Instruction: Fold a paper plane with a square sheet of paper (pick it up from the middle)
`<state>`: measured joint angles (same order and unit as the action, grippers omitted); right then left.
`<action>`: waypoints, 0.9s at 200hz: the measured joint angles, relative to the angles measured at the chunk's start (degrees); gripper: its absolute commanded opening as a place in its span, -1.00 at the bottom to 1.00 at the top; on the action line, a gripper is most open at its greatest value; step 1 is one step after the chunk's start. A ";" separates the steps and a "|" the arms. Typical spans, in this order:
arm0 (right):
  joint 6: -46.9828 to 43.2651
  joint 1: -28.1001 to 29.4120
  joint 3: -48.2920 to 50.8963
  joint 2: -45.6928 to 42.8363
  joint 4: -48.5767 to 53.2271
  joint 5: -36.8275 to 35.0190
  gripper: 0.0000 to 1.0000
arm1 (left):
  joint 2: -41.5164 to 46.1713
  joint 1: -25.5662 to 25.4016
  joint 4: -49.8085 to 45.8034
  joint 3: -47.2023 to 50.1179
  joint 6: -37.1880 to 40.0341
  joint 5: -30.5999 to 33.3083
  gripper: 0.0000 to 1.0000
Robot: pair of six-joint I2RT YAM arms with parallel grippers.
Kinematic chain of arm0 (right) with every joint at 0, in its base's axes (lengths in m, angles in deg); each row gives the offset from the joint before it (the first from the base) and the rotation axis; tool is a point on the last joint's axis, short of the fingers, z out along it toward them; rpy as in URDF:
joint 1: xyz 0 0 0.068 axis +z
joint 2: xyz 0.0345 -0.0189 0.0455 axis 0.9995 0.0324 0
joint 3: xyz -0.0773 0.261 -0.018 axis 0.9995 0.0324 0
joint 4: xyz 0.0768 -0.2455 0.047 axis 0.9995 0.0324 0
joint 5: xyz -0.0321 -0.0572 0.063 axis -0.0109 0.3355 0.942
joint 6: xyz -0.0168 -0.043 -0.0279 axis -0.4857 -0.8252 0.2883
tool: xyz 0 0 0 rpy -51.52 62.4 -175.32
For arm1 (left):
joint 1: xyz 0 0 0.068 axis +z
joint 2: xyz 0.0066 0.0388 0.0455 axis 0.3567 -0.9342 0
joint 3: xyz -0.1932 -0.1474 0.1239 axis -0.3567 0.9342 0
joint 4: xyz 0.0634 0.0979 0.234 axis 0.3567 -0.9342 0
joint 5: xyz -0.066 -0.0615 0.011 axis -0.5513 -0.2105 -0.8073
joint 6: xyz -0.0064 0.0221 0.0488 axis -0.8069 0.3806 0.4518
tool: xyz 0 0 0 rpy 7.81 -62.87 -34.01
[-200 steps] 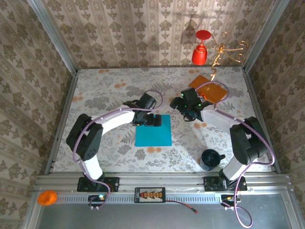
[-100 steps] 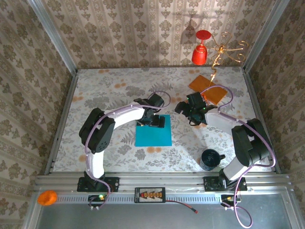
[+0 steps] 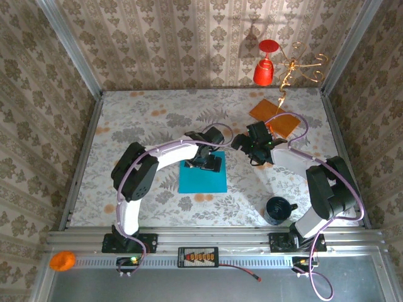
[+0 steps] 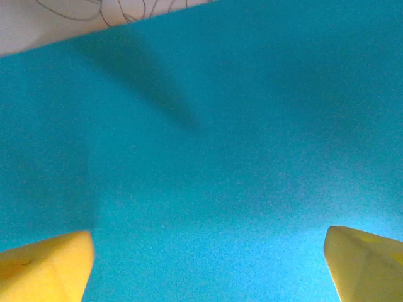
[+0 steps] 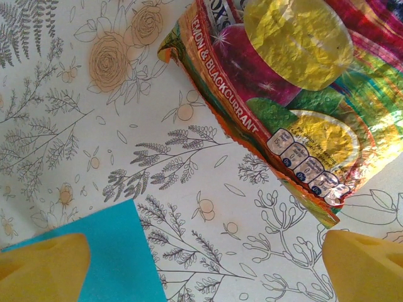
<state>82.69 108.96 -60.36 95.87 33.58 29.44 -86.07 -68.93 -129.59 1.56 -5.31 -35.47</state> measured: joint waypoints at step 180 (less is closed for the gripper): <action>0.90 -1.20 0.00 0.00 2.12 -0.39 0.90 | -1.84 -0.33 -0.39 -0.44 -1.57 0.07 0.53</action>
<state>83.59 107.76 -60.36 95.87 35.70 29.05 -87.90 -69.26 -129.98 1.12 -6.88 -35.40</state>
